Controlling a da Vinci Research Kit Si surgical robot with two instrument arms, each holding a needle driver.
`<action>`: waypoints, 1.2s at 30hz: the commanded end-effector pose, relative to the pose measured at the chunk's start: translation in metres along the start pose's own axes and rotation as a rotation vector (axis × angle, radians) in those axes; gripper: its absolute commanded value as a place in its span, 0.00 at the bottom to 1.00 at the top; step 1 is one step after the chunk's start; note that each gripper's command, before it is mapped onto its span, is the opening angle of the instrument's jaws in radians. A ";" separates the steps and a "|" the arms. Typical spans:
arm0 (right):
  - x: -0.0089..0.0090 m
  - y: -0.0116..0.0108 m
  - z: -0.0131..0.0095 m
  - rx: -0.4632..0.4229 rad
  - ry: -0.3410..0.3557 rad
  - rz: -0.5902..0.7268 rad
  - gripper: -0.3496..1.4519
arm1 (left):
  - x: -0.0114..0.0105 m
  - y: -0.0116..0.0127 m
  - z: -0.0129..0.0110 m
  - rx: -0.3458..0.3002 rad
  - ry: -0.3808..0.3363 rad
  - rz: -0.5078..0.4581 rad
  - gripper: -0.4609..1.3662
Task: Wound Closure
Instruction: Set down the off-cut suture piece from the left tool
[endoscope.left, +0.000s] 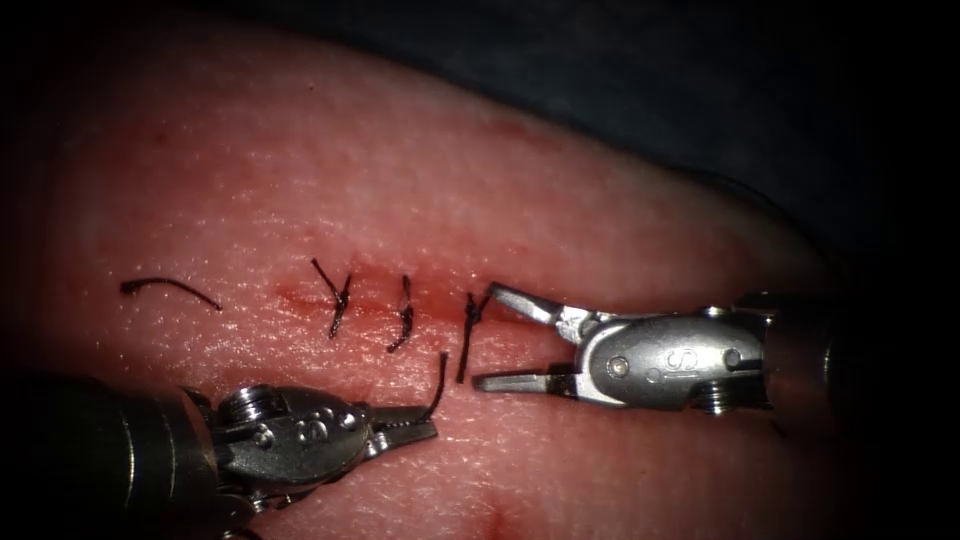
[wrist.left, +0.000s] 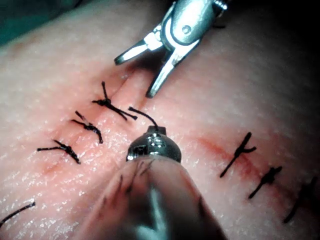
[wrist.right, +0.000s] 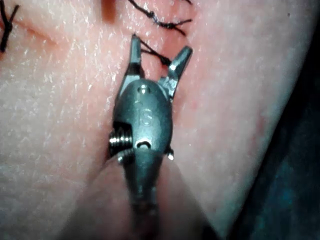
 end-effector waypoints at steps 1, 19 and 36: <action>0.0001 0.0002 -0.0004 0.008 -0.006 -0.005 0.99 | 0.0000 0.0001 0.0002 0.000 0.000 0.001 0.06; -0.0006 0.0060 -0.0142 -0.152 -0.103 0.060 0.99 | 0.0043 0.0046 0.0073 -0.047 0.052 0.024 0.06; 0.0000 0.0055 -0.0139 -0.155 -0.107 0.077 0.98 | 0.0037 0.0066 0.0197 -0.104 -0.033 -0.081 0.30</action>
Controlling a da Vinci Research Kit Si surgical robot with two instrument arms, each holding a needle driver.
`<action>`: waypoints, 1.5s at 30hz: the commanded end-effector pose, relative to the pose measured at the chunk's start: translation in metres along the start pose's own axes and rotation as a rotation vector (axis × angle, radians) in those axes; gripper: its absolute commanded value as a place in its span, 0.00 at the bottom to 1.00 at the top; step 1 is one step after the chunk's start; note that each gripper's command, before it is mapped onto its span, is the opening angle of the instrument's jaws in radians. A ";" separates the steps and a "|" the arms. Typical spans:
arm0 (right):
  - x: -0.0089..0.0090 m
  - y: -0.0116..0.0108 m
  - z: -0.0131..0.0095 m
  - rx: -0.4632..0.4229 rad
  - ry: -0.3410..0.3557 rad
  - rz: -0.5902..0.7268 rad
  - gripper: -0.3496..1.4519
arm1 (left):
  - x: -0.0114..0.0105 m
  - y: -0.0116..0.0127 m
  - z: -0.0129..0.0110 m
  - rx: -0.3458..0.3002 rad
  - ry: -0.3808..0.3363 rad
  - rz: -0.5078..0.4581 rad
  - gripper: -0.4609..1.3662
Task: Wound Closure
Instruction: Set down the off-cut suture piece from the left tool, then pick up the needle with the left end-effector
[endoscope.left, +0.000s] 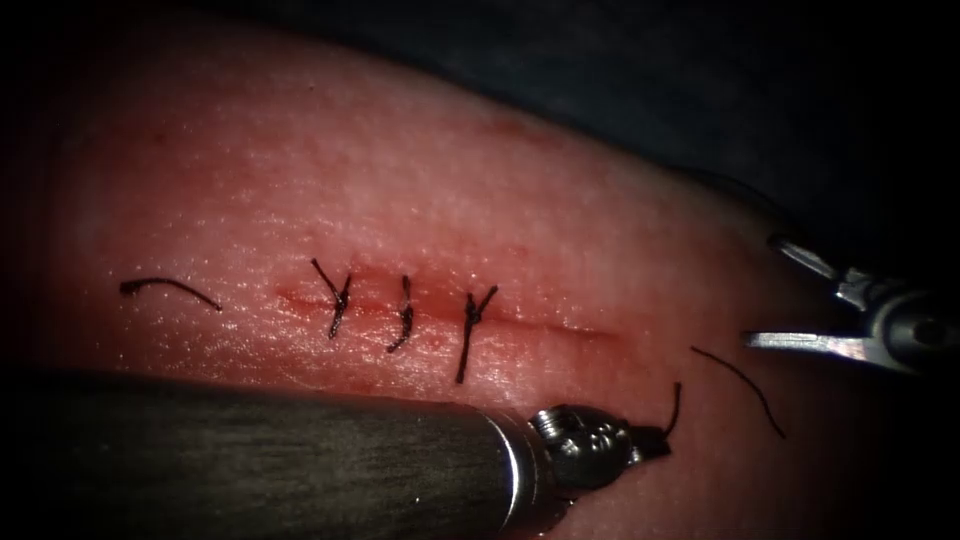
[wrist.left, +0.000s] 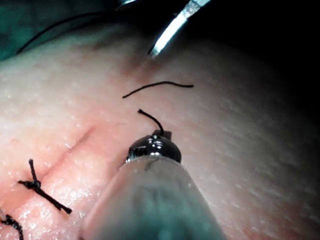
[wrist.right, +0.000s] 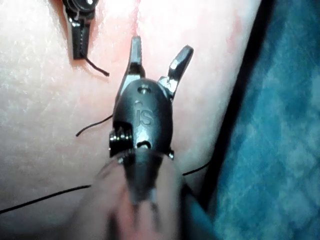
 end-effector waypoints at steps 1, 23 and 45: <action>0.0000 -0.0001 0.0001 0.008 0.001 0.000 0.98 | -0.0003 -0.0001 0.0004 0.003 -0.019 -0.018 0.41; 0.0004 -0.0008 0.0008 0.018 0.006 0.001 0.98 | -0.0046 -0.0033 -0.0024 0.150 -0.089 0.055 0.53; 0.0006 -0.0011 0.0006 0.023 0.007 0.001 0.98 | -0.0018 -0.0012 -0.0138 -0.217 0.163 0.366 0.84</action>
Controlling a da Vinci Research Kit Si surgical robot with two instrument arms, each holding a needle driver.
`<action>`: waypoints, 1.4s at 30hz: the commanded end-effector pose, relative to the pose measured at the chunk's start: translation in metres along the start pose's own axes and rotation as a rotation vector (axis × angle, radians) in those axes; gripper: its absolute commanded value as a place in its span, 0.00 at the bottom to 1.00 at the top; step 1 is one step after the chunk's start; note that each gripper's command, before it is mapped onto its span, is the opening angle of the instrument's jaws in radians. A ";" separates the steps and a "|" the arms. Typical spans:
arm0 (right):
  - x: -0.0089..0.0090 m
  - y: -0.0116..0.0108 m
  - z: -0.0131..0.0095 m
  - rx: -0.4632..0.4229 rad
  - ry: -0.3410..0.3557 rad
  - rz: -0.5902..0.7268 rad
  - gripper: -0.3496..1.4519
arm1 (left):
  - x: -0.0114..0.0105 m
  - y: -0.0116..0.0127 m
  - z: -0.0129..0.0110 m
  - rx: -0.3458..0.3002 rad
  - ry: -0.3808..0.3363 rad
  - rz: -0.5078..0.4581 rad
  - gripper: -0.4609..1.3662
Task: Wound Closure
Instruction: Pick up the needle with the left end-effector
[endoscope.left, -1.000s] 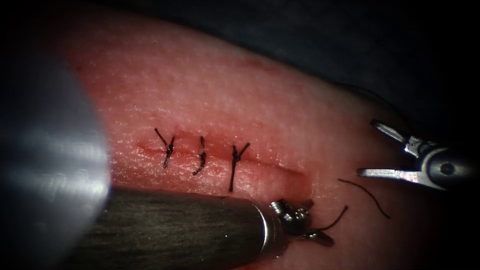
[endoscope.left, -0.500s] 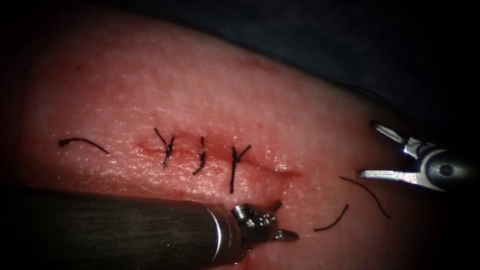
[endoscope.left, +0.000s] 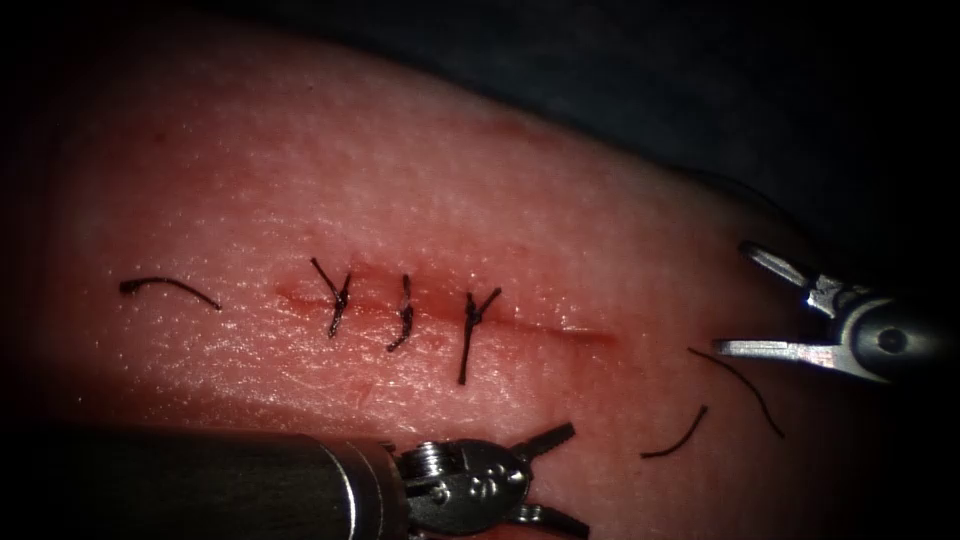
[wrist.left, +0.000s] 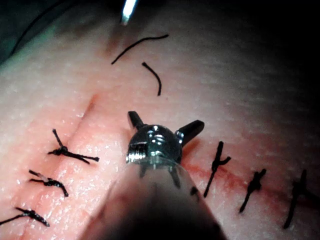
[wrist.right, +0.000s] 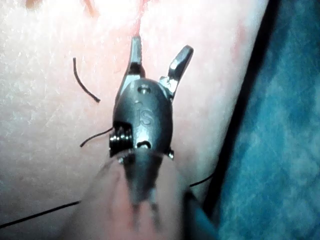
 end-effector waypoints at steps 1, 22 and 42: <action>0.0001 0.0000 0.0000 0.009 0.000 0.000 0.98 | 0.0001 -0.0004 -0.0013 -0.020 0.004 0.003 0.88; 0.0003 -0.0007 0.0011 0.016 0.006 -0.002 0.98 | -0.0011 -0.0076 -0.0185 -0.006 0.070 0.047 0.85; 0.0002 -0.0007 0.0014 0.013 0.009 -0.003 0.98 | -0.0028 -0.0085 -0.0217 -0.028 -0.015 0.083 0.58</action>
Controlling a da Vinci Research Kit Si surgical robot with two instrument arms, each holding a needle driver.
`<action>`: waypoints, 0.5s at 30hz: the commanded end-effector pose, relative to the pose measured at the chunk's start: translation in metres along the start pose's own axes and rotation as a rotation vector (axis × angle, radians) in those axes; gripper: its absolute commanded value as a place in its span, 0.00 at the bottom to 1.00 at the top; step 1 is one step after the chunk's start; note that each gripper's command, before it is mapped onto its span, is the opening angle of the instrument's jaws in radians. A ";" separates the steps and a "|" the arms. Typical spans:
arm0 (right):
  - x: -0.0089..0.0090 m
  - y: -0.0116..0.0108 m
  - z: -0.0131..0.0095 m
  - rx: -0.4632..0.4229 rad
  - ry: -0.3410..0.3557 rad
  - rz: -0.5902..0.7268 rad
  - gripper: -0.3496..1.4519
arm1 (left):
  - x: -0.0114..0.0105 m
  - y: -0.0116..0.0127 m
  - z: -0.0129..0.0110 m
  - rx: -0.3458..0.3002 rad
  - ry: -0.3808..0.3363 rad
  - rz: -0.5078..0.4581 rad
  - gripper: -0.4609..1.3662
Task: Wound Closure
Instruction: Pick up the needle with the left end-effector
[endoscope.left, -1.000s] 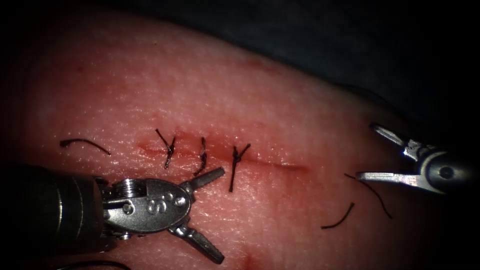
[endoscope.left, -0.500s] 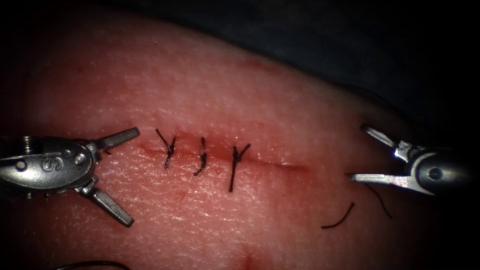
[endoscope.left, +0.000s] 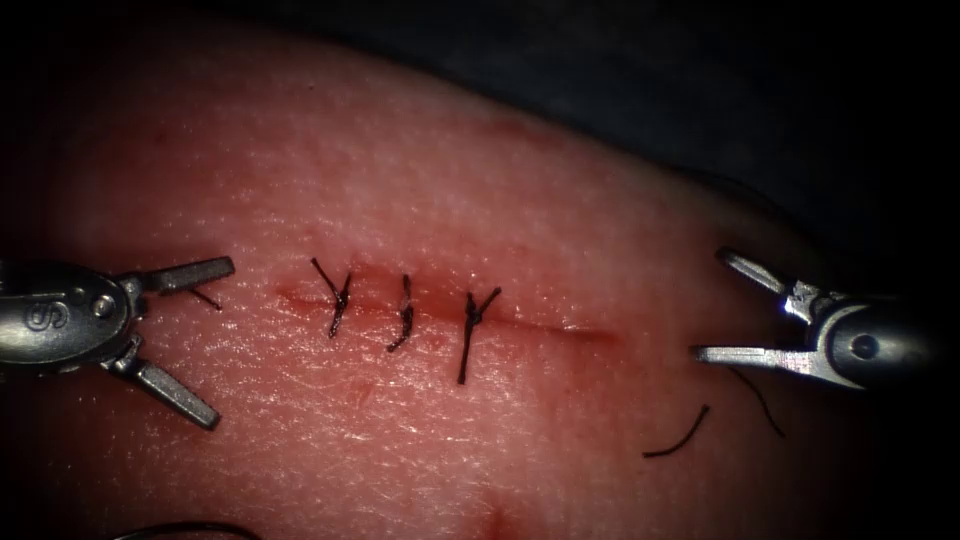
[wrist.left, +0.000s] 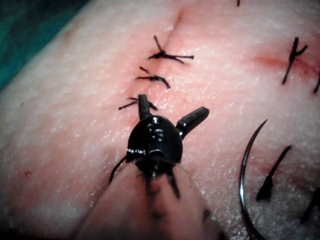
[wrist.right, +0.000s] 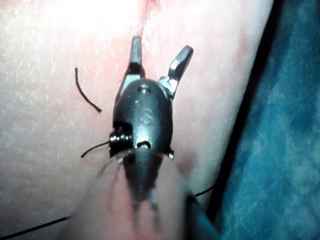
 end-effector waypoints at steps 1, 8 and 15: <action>0.0000 0.0000 0.0000 0.007 0.000 0.000 0.98 | -0.0001 0.0000 -0.0001 -0.009 -0.033 0.004 0.57; 0.0000 0.0001 0.0001 0.007 0.000 0.000 0.98 | 0.0000 -0.0001 -0.0006 -0.024 -0.070 0.008 0.68; 0.0000 0.0001 0.0001 0.008 0.001 0.000 0.99 | -0.0003 0.0001 0.0000 -0.015 -0.071 0.010 0.74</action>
